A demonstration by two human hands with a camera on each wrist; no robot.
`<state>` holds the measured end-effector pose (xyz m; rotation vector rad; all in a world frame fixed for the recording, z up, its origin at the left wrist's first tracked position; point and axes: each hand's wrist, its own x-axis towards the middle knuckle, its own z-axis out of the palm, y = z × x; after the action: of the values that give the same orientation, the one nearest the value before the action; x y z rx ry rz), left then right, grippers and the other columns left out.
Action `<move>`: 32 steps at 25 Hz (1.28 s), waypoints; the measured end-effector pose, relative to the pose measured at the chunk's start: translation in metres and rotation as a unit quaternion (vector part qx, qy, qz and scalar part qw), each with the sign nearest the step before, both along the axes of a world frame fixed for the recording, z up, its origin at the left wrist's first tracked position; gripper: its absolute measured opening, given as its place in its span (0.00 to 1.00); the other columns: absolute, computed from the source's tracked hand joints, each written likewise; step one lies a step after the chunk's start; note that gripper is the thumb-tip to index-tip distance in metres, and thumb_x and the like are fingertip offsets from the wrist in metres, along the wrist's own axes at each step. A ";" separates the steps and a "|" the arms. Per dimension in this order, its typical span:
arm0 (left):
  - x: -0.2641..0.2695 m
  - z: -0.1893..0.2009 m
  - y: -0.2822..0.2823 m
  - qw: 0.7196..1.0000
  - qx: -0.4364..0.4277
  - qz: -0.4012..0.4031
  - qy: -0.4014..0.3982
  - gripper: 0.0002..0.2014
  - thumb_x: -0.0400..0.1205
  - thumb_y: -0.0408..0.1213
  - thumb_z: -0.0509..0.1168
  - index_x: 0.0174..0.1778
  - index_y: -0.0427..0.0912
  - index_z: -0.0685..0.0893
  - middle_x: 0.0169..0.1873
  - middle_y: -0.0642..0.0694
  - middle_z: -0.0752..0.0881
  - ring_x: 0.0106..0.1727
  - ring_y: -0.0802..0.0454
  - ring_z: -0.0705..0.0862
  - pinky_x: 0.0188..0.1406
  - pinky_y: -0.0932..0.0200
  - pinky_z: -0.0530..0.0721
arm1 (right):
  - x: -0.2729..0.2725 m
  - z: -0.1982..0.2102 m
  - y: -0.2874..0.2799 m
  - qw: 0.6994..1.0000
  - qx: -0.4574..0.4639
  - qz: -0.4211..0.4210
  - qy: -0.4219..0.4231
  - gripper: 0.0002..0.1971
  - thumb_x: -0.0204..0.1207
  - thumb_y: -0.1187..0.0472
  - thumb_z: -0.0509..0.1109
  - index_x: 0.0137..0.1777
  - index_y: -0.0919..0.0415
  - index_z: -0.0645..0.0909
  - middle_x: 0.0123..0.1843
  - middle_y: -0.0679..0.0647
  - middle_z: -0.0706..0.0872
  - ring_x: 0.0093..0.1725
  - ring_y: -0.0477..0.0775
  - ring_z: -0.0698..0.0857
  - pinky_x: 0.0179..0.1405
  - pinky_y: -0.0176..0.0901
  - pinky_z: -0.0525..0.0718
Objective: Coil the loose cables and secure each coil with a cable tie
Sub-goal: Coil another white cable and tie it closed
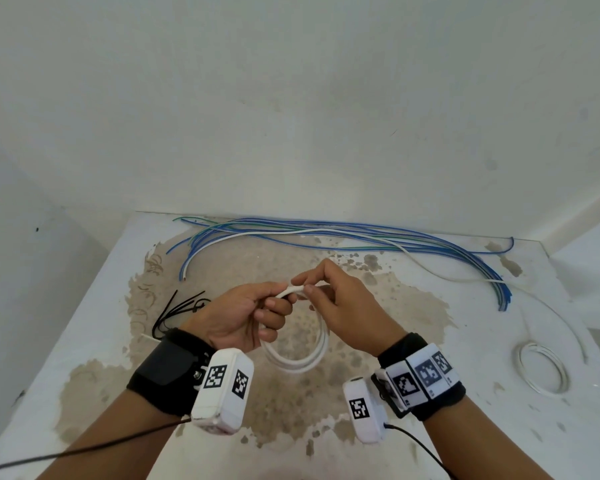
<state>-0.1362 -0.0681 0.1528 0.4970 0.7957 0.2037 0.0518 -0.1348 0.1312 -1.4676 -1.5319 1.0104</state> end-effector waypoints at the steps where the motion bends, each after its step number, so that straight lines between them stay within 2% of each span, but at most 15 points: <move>1: 0.001 -0.002 -0.001 1.000 -0.009 0.003 -0.011 0.12 0.83 0.40 0.60 0.42 0.39 0.86 0.25 0.55 0.65 0.17 0.63 0.64 0.14 0.68 0.64 | 0.001 0.002 -0.001 0.998 -0.042 0.006 0.041 0.04 0.89 0.61 0.63 0.51 0.57 0.74 0.61 0.45 0.90 0.52 0.47 0.92 0.51 0.49 0.90; 3: 0.009 -0.003 -0.005 1.000 -0.023 0.007 -0.020 0.11 0.83 0.40 0.59 0.44 0.39 0.84 0.25 0.55 0.65 0.17 0.63 0.64 0.13 0.68 0.63 | 0.005 0.006 -0.004 0.988 -0.102 0.009 0.117 0.05 0.89 0.62 0.61 0.50 0.59 0.71 0.61 0.48 0.90 0.53 0.49 0.92 0.47 0.51 0.90; 7: 0.025 -0.007 -0.014 0.998 -0.038 0.012 -0.057 0.08 0.83 0.39 0.63 0.48 0.37 0.80 0.25 0.55 0.67 0.18 0.63 0.66 0.15 0.67 0.66 | 0.020 0.012 -0.012 0.970 -0.140 -0.004 0.198 0.05 0.90 0.64 0.58 0.50 0.59 0.71 0.58 0.50 0.90 0.47 0.51 0.91 0.40 0.48 0.85; 9: 0.032 -0.008 -0.017 0.994 -0.046 0.002 -0.095 0.09 0.80 0.38 0.71 0.49 0.37 0.81 0.26 0.55 0.68 0.20 0.62 0.68 0.17 0.66 0.69 | 0.026 0.014 -0.017 0.967 -0.144 -0.014 0.209 0.07 0.92 0.57 0.57 0.51 0.56 0.71 0.51 0.48 0.87 0.40 0.54 0.88 0.32 0.47 0.82; 11: 0.040 -0.007 -0.021 0.993 -0.042 0.000 -0.107 0.08 0.82 0.39 0.68 0.49 0.38 0.80 0.26 0.55 0.68 0.20 0.62 0.68 0.17 0.67 0.68 | 0.029 0.013 -0.022 0.970 -0.122 -0.042 0.204 0.10 0.92 0.54 0.58 0.50 0.57 0.71 0.44 0.47 0.86 0.28 0.52 0.77 0.23 0.43 0.74; 13: 0.050 -0.002 -0.027 0.996 -0.019 0.014 -0.084 0.09 0.86 0.40 0.60 0.49 0.38 0.80 0.26 0.55 0.67 0.20 0.62 0.67 0.17 0.68 0.65 | 0.033 0.011 -0.024 0.967 -0.110 -0.059 0.221 0.09 0.92 0.56 0.58 0.49 0.57 0.71 0.35 0.46 0.82 0.23 0.48 0.66 0.22 0.42 0.65; 14: 0.054 0.000 -0.029 0.998 -0.007 0.022 -0.064 0.11 0.86 0.40 0.59 0.47 0.37 0.82 0.26 0.55 0.66 0.19 0.63 0.66 0.17 0.68 0.64 | 0.035 0.009 -0.025 0.967 -0.107 -0.061 0.223 0.07 0.92 0.58 0.57 0.50 0.57 0.71 0.34 0.46 0.80 0.23 0.47 0.64 0.22 0.41 0.64; 17: 0.060 0.001 -0.033 0.999 0.019 0.030 -0.028 0.11 0.83 0.40 0.59 0.45 0.37 0.83 0.26 0.55 0.65 0.19 0.62 0.64 0.17 0.67 0.62 | 0.042 0.005 -0.027 0.978 -0.109 -0.045 0.173 0.07 0.92 0.57 0.55 0.59 0.54 0.75 0.39 0.50 0.79 0.25 0.49 0.70 0.23 0.43 0.74; 19: 0.063 0.003 -0.035 0.999 0.025 0.023 -0.015 0.11 0.83 0.41 0.59 0.47 0.37 0.81 0.27 0.54 0.65 0.20 0.62 0.64 0.17 0.66 0.63 | 0.044 0.002 -0.030 0.980 -0.114 -0.031 0.160 0.12 0.92 0.55 0.54 0.58 0.54 0.79 0.36 0.48 0.74 0.27 0.48 0.69 0.24 0.45 0.73; 22: 0.072 0.007 -0.035 0.997 0.067 0.025 0.013 0.10 0.87 0.41 0.57 0.51 0.39 0.80 0.28 0.53 0.68 0.22 0.60 0.67 0.21 0.64 0.72 | 0.051 0.008 -0.030 0.967 -0.124 -0.046 0.219 0.14 0.93 0.59 0.54 0.61 0.60 0.81 0.32 0.47 0.68 0.25 0.45 0.62 0.23 0.41 0.63; 25: 0.078 0.005 -0.036 0.981 0.175 0.062 0.063 0.09 0.90 0.41 0.56 0.59 0.40 0.78 0.29 0.52 0.73 0.25 0.58 0.71 0.25 0.60 0.81 | 0.053 0.009 -0.024 0.961 -0.118 -0.058 0.242 0.15 0.92 0.61 0.56 0.64 0.57 0.85 0.30 0.45 0.67 0.24 0.43 0.61 0.22 0.37 0.63; 27: 0.082 0.002 -0.039 0.964 0.236 0.086 0.092 0.13 0.91 0.42 0.56 0.65 0.39 0.79 0.30 0.53 0.73 0.25 0.59 0.68 0.22 0.61 0.78 | 0.049 0.009 -0.020 0.960 -0.110 -0.072 0.246 0.16 0.92 0.61 0.56 0.62 0.55 0.87 0.30 0.46 0.66 0.25 0.44 0.61 0.21 0.36 0.64; 29: 0.087 0.001 -0.042 0.951 0.266 0.112 0.111 0.15 0.92 0.42 0.54 0.68 0.41 0.81 0.30 0.54 0.71 0.25 0.60 0.63 0.17 0.65 0.67 | 0.045 0.008 -0.018 0.959 -0.107 -0.085 0.248 0.16 0.92 0.60 0.56 0.62 0.56 0.87 0.30 0.47 0.65 0.25 0.44 0.60 0.20 0.36 0.64; 32: 0.095 0.003 -0.044 0.944 0.269 0.137 0.133 0.14 0.92 0.42 0.53 0.63 0.45 0.84 0.29 0.55 0.70 0.24 0.60 0.60 0.15 0.68 0.57 | 0.043 0.008 -0.016 0.958 -0.112 -0.102 0.243 0.16 0.92 0.60 0.56 0.62 0.58 0.86 0.30 0.48 0.65 0.24 0.43 0.61 0.19 0.36 0.64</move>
<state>-0.0410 -0.1125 0.1562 0.9432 1.0776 0.6329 0.0944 -0.1508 0.1394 -1.3594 -0.9203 1.3317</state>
